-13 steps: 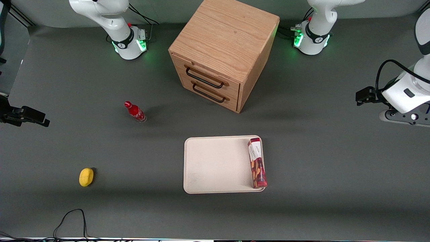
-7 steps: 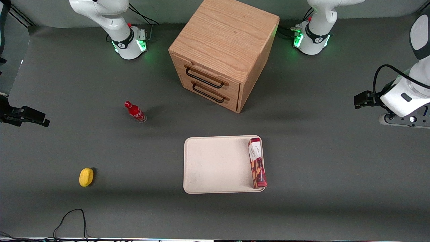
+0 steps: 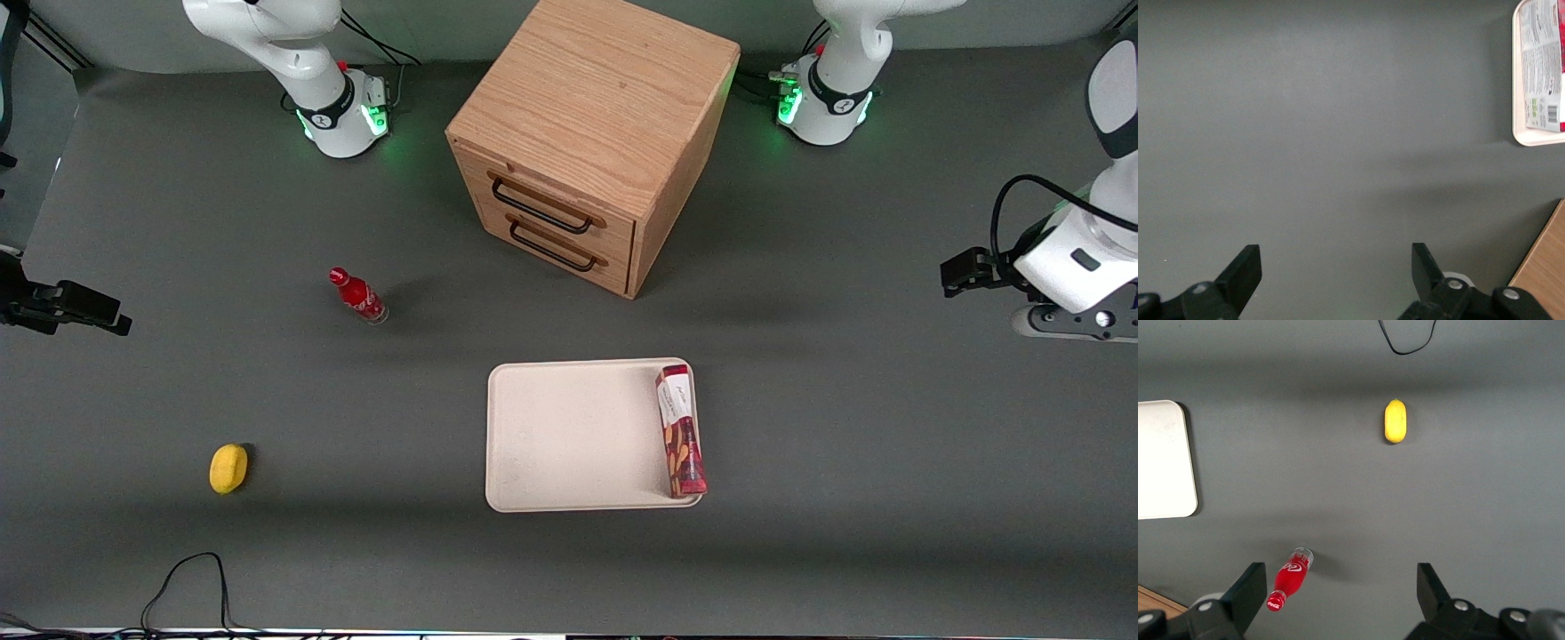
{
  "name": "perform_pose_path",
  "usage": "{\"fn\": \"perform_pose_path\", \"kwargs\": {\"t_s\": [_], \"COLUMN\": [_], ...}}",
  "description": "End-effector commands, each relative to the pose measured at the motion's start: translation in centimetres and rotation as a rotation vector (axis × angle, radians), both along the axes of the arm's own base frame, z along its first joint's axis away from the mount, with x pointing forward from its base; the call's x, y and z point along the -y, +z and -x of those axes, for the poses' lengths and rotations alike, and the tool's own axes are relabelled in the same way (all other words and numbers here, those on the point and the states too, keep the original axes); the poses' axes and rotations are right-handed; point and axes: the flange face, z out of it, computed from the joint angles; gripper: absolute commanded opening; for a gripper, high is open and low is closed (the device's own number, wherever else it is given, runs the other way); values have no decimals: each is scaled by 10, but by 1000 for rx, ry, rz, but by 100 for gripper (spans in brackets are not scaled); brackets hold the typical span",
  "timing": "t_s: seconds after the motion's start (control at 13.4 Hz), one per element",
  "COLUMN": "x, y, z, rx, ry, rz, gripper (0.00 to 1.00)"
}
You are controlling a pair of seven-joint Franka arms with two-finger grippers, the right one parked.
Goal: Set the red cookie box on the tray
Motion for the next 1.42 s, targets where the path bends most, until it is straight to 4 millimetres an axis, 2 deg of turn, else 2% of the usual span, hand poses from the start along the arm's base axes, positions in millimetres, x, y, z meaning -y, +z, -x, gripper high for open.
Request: {"fn": "perform_pose_path", "kwargs": {"t_s": [0.0, 0.45, 1.34], "x": [-7, -3, -7], "y": [11, 15, 16], "z": [9, 12, 14], "rx": [34, 31, 12], "ry": [33, 22, 15], "rz": [21, 31, 76], "gripper": [100, 100, 100]}}
